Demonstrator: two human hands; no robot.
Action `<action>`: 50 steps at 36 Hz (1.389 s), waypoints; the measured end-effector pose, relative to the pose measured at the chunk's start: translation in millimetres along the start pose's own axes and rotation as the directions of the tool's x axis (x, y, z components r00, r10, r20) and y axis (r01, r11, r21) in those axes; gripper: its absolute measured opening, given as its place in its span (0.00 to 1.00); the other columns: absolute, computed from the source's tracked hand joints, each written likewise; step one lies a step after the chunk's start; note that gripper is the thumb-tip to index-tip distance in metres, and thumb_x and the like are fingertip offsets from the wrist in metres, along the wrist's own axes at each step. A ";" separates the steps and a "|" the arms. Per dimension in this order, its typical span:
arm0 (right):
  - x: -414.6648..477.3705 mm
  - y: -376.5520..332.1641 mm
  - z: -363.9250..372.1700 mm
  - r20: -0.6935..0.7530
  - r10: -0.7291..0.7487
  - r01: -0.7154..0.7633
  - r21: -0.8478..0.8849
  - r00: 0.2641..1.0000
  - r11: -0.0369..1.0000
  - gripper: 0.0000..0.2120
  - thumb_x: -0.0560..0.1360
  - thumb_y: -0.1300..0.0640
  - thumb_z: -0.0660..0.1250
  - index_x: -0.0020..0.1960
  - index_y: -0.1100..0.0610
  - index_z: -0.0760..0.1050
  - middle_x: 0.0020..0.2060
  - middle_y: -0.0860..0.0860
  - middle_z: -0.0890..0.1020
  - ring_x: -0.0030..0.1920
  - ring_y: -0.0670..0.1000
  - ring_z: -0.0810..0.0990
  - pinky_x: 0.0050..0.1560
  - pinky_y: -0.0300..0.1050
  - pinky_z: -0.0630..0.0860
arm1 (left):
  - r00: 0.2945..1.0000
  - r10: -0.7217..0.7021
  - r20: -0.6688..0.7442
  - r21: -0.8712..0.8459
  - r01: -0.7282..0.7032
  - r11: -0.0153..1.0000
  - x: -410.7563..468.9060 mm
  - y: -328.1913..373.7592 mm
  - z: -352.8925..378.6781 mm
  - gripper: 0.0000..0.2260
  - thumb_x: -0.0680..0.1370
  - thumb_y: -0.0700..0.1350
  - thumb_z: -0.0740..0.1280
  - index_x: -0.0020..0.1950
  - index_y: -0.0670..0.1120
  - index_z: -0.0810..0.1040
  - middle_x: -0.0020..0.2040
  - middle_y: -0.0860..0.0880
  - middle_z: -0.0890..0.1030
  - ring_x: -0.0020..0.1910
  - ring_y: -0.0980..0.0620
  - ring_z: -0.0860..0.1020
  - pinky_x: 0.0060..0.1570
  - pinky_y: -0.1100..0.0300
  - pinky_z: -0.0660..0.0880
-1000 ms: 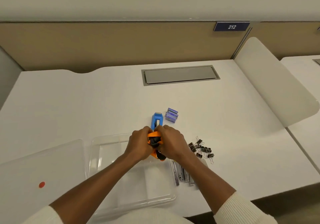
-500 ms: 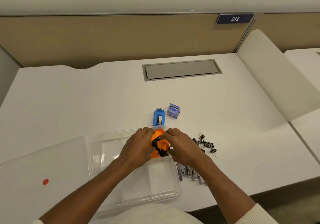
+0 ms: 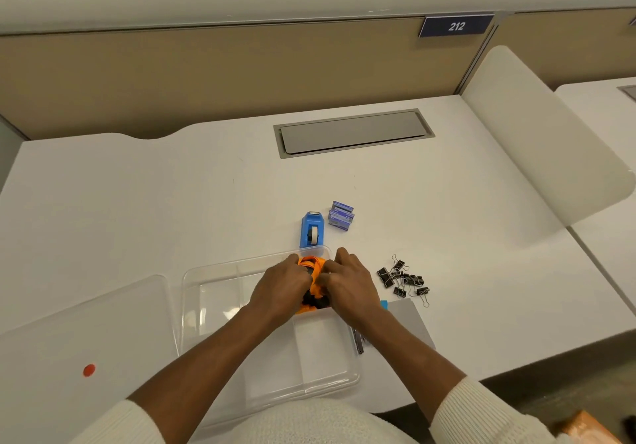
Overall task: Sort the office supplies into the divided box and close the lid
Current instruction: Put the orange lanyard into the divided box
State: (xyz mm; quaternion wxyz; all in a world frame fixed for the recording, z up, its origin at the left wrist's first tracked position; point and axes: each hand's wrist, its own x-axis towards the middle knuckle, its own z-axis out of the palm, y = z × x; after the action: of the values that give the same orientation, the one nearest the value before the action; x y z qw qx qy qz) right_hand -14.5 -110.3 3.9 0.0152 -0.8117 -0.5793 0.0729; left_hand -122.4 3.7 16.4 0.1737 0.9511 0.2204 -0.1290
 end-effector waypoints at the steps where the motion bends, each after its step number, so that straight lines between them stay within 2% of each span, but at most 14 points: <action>1: -0.3 0.4 -0.3 -0.006 0.001 -0.001 0.001 1.000 1.000 0.11 0.73 0.45 0.76 0.49 0.52 0.85 0.44 0.49 0.84 0.49 0.53 0.74 0.46 0.48 0.74 | 1.000 0.012 -0.024 -0.002 -0.012 1.000 1.9 -0.8 -1.2 0.10 0.80 0.48 0.70 0.59 0.45 0.81 0.59 0.44 0.80 0.50 0.50 0.77 0.45 0.68 0.72; 3: -3.5 0.9 -3.5 -0.047 -0.012 0.012 0.000 0.999 1.000 0.09 0.71 0.47 0.78 0.45 0.52 0.85 0.41 0.48 0.83 0.46 0.53 0.74 0.42 0.47 0.74 | 0.999 0.036 -0.040 0.040 -0.034 0.999 5.0 -3.1 0.7 0.09 0.79 0.47 0.70 0.56 0.45 0.82 0.58 0.43 0.80 0.50 0.49 0.77 0.43 0.66 0.69; 7: -12.8 3.1 -6.2 -0.156 0.001 0.003 0.026 0.988 1.000 0.08 0.66 0.51 0.82 0.41 0.52 0.86 0.35 0.47 0.83 0.41 0.52 0.76 0.36 0.43 0.70 | 0.997 0.004 0.083 0.172 -0.019 0.985 15.5 0.6 5.7 0.22 0.77 0.57 0.73 0.68 0.49 0.78 0.67 0.44 0.78 0.63 0.46 0.78 0.63 0.54 0.75; 13: -17.9 7.2 4.5 -0.139 -0.016 0.033 0.122 0.990 0.992 0.11 0.68 0.49 0.81 0.46 0.53 0.87 0.40 0.49 0.86 0.43 0.53 0.78 0.32 0.43 0.74 | 0.983 -0.109 0.149 0.050 0.103 0.993 20.2 -0.4 13.9 0.29 0.80 0.55 0.69 0.78 0.47 0.66 0.76 0.46 0.70 0.73 0.47 0.71 0.76 0.56 0.65; 17: -14.0 8.7 10.2 -0.119 0.007 0.012 0.158 0.993 0.987 0.08 0.72 0.51 0.78 0.49 0.52 0.87 0.44 0.48 0.86 0.47 0.53 0.77 0.34 0.45 0.75 | 0.987 -0.036 0.158 0.050 0.028 0.998 21.1 -1.2 21.0 0.27 0.84 0.49 0.63 0.80 0.42 0.60 0.79 0.44 0.66 0.78 0.46 0.66 0.81 0.55 0.54; 21: -9.7 20.7 8.2 -0.102 0.065 -0.032 0.290 0.993 0.957 0.08 0.78 0.54 0.69 0.53 0.49 0.86 0.48 0.44 0.86 0.50 0.50 0.75 0.39 0.50 0.78 | 0.997 -0.009 0.073 0.023 0.007 1.000 21.0 -1.1 8.9 0.19 0.80 0.54 0.69 0.69 0.48 0.76 0.69 0.47 0.77 0.64 0.48 0.77 0.69 0.59 0.73; 24: -4.7 31.4 0.2 -0.214 0.242 -0.117 0.471 0.946 0.874 0.06 0.75 0.57 0.73 0.50 0.50 0.87 0.43 0.44 0.87 0.44 0.48 0.78 0.40 0.49 0.78 | 0.996 -0.061 0.066 0.037 0.059 0.998 28.8 -1.2 -3.6 0.12 0.78 0.55 0.73 0.55 0.49 0.83 0.54 0.49 0.82 0.50 0.52 0.78 0.54 0.59 0.75; 26: 2.0 42.4 -4.8 -0.284 0.360 -0.158 0.549 0.888 0.821 0.04 0.74 0.57 0.75 0.48 0.51 0.87 0.41 0.46 0.86 0.41 0.47 0.80 0.40 0.49 0.78 | 0.996 -0.087 -0.027 0.003 0.087 0.996 34.5 -1.3 -16.2 0.11 0.76 0.57 0.73 0.46 0.49 0.84 0.43 0.51 0.81 0.41 0.51 0.79 0.44 0.57 0.78; 29: 17.5 65.7 -6.9 -0.300 0.457 -0.224 0.576 0.837 0.786 0.03 0.75 0.56 0.75 0.48 0.52 0.86 0.42 0.48 0.86 0.42 0.48 0.81 0.44 0.51 0.79 | 0.963 -0.191 -0.189 -0.133 0.168 0.977 43.6 -3.5 -32.7 0.12 0.76 0.56 0.73 0.40 0.49 0.81 0.37 0.52 0.82 0.37 0.50 0.80 0.36 0.57 0.75; 31: 30.1 82.4 -3.0 -0.269 0.476 -0.274 0.548 0.837 0.791 0.06 0.76 0.54 0.74 0.52 0.52 0.85 0.47 0.49 0.86 0.46 0.49 0.81 0.46 0.52 0.80 | 0.933 -0.261 -0.246 -0.198 0.216 0.956 54.9 -0.8 -41.4 0.13 0.76 0.55 0.73 0.41 0.47 0.81 0.38 0.50 0.83 0.38 0.49 0.81 0.37 0.56 0.75; 34: 50.8 101.0 2.5 -0.218 0.456 -0.306 0.492 0.863 0.815 0.17 0.75 0.50 0.75 0.63 0.52 0.80 0.56 0.50 0.83 0.54 0.51 0.80 0.49 0.51 0.80 | 0.904 -0.330 -0.273 -0.255 0.263 0.931 79.3 1.2 -46.7 0.15 0.77 0.55 0.74 0.53 0.44 0.81 0.48 0.46 0.83 0.48 0.47 0.82 0.44 0.53 0.79; 39: 83.0 114.6 9.0 -0.067 0.400 -0.342 0.403 0.914 0.849 0.32 0.74 0.44 0.75 0.73 0.51 0.70 0.68 0.52 0.78 0.67 0.54 0.75 0.57 0.54 0.79 | 0.894 -0.429 -0.129 -0.266 0.385 0.883 121.9 0.3 -38.7 0.30 0.73 0.60 0.76 0.65 0.41 0.72 0.59 0.42 0.80 0.58 0.43 0.80 0.49 0.54 0.78; 45: 103.0 114.2 17.4 0.003 0.304 -0.287 0.340 0.953 0.896 0.37 0.72 0.45 0.77 0.76 0.52 0.67 0.70 0.54 0.76 0.68 0.56 0.73 0.56 0.53 0.79 | 0.897 -0.428 -0.111 -0.229 0.395 0.889 150.8 0.9 -18.7 0.31 0.70 0.62 0.78 0.62 0.43 0.75 0.57 0.44 0.79 0.55 0.43 0.80 0.42 0.56 0.71; 50: 108.5 109.9 19.8 -0.016 0.255 -0.240 0.292 0.967 0.926 0.31 0.74 0.49 0.75 0.74 0.51 0.68 0.66 0.53 0.77 0.64 0.55 0.73 0.52 0.52 0.80 | 0.903 -0.414 -0.118 -0.196 0.387 0.901 161.2 -1.6 -7.4 0.26 0.70 0.55 0.79 0.60 0.43 0.77 0.50 0.46 0.77 0.48 0.46 0.78 0.39 0.57 0.69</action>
State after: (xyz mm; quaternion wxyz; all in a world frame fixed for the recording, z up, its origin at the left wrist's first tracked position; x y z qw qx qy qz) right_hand 120.4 -45.3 -38.6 0.1394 -0.8691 -0.4549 0.1357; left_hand 18.2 68.2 -29.2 0.2049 0.8743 0.4348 -0.0677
